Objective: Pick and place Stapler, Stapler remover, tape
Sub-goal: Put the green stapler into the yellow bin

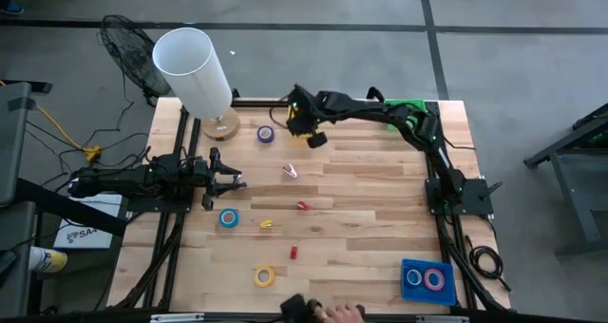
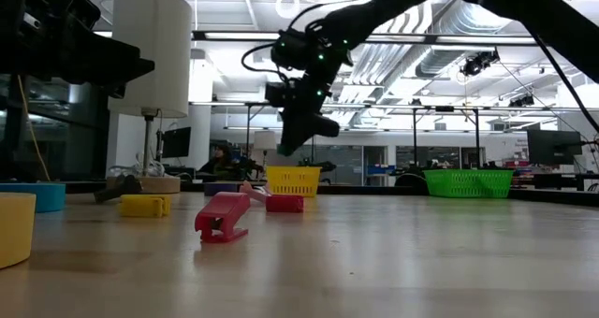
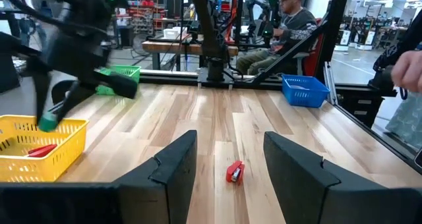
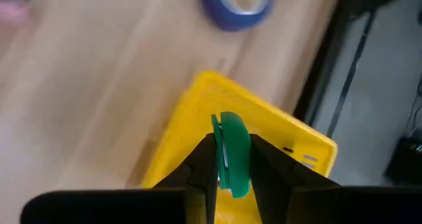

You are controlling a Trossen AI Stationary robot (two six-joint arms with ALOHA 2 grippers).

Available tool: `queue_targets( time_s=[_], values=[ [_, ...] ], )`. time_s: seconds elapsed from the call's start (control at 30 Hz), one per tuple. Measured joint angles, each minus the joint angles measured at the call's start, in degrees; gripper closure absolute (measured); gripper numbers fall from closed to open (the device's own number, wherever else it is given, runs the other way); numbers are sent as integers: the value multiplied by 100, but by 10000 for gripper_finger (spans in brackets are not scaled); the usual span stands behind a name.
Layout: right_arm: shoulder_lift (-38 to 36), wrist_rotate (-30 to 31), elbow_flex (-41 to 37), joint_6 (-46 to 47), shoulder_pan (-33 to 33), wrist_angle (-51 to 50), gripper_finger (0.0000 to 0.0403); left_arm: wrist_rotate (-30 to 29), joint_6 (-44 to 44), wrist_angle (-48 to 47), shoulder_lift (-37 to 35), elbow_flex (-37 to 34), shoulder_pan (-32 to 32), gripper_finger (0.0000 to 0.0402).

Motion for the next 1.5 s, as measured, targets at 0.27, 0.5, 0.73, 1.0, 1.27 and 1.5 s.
queue_targets(
  time_s=[0.27,0.5,0.73,1.0,1.27,1.5],
  values=[
    [9,-472,0,1530,-483,246,339,0,0,0,0,-1,-2,227],
    [16,-1747,0,3110,-853,246,333,0,-1,0,0,-1,-1,227],
    [16,-1967,0,3755,-974,166,333,0,0,0,-2,-2,-2,227],
    [18,-1769,0,3748,-916,66,330,0,0,0,0,0,0,227],
    [18,-1620,0,3743,-880,32,325,0,-2,0,0,0,-1,227],
    [19,-1620,0,3743,-878,-146,273,0,0,0,-1,0,0,227]
  ],
)
